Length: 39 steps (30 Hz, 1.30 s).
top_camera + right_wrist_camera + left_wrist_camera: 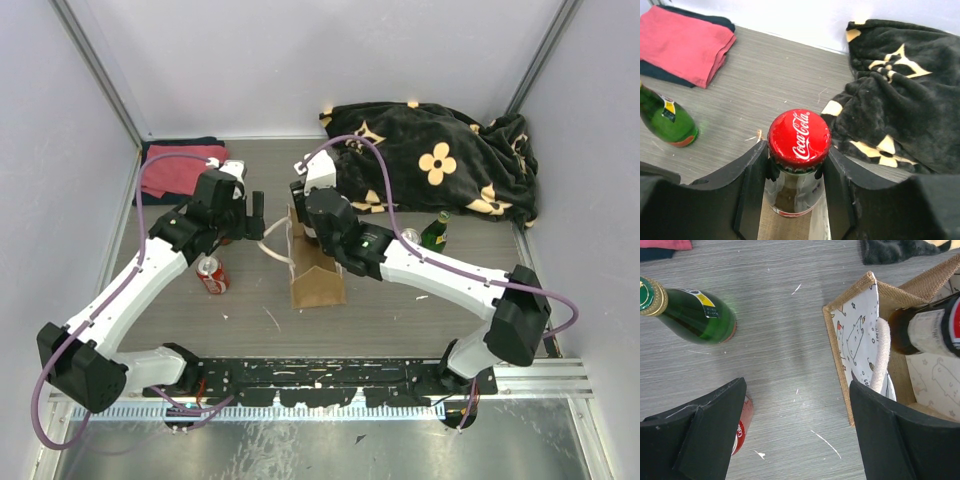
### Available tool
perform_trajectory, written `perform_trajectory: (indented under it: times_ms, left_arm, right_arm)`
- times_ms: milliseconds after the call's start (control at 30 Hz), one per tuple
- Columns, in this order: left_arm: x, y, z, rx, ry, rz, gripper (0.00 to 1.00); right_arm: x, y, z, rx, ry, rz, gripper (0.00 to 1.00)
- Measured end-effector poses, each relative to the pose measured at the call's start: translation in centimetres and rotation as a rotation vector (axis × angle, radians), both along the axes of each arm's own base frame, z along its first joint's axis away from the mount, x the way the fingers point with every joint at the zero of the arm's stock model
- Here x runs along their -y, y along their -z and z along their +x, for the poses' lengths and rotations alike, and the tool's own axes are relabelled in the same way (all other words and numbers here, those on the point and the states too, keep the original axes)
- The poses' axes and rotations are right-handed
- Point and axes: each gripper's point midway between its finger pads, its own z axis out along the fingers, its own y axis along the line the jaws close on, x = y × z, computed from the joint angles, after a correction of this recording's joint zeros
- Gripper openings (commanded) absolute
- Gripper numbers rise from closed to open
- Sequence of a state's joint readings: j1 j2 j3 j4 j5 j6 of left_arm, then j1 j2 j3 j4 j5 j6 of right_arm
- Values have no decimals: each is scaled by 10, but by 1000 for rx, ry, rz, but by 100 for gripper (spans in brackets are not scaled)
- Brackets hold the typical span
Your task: Place the beverage into the canvas bag
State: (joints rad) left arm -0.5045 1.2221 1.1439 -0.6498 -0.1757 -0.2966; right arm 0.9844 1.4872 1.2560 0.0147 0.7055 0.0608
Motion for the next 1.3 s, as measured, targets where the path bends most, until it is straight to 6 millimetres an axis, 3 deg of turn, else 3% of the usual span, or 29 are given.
perform_trajectory:
  times_ms: [300,433,667,900,1200,1267,1300]
  left_arm:
    - [0,2,1,-3,-1,-1,91]
    - [-1,7,2,-6,-5,-2,91]
    - [-5,15,1,-23,-10,3,91]
    - [-4,15,1,-25,-7,-4,91]
    - [-6,22,-1,-38,-9,-2,91]
    - [-7,23,-1,-38,-10,-3,91]
    - [-7,23,-1,-38,-10,-3,91]
  right_arm:
    - [-24,41,4,-74,-56,-26,1]
    - [-29,50,6,-88,-64,-23,1]
    - [-31,59,11,-94,-57,-12,1]
    - [-29,87,15,-136,-45,-21,1]
    - [-32,89,22,-130,-38,8,1]
    - [-32,89,22,-127,-37,12,8]
    - [-33,89,22,-127,-37,13,21]
